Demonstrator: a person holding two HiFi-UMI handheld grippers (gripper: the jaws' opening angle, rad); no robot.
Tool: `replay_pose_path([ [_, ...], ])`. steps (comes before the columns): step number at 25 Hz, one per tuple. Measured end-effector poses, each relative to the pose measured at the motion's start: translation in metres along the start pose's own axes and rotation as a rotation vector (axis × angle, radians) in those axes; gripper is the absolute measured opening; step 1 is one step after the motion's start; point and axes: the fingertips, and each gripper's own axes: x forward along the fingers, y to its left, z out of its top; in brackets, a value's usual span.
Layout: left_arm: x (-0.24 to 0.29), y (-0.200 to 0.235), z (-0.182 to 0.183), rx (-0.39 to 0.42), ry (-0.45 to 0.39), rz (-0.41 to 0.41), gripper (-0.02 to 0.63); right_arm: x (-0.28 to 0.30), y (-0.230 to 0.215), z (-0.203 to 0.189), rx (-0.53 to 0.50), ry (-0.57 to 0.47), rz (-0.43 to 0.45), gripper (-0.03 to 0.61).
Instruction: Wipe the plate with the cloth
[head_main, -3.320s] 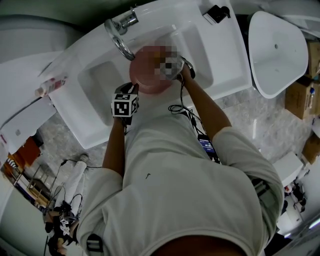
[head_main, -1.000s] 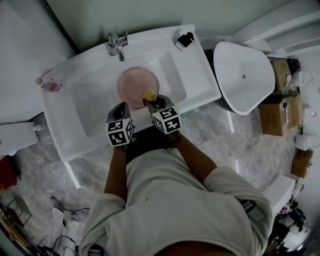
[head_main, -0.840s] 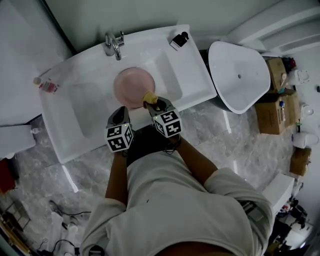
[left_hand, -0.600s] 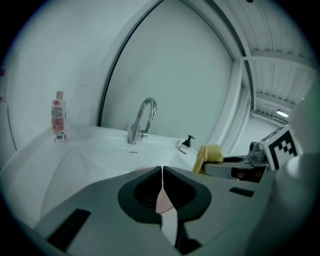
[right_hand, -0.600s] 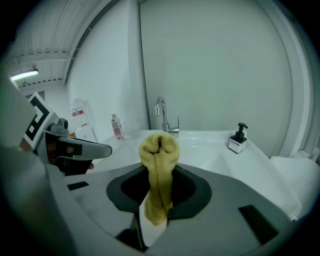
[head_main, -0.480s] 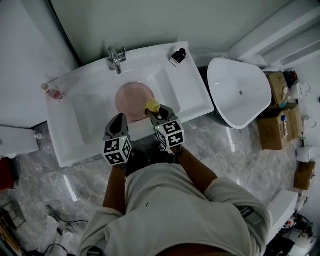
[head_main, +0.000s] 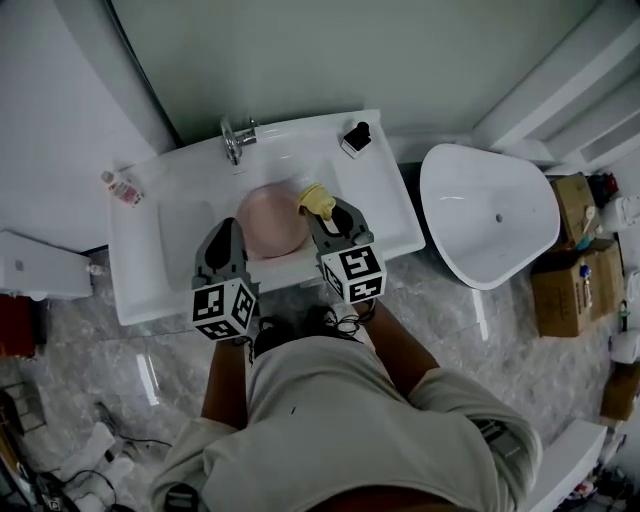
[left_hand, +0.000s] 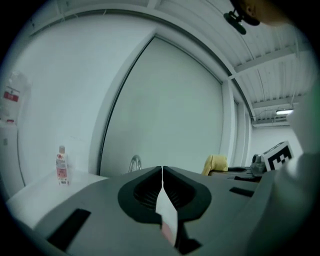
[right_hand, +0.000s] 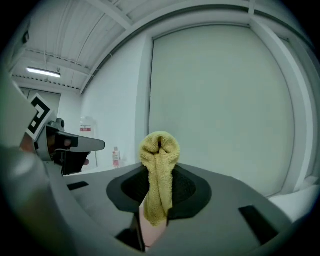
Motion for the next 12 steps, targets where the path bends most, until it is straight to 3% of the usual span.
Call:
replay_pose_path([
  [5,-0.006,-0.020,0.043,0.107,-0.095,0.018,0.026,-0.015,-0.011,0.039,-0.043,-0.101,-0.006,0.086],
  [12,-0.011,-0.027,0.060,0.140,-0.139,0.038,0.025,-0.024,-0.010,0.066,-0.074,-0.155,-0.002,0.086],
])
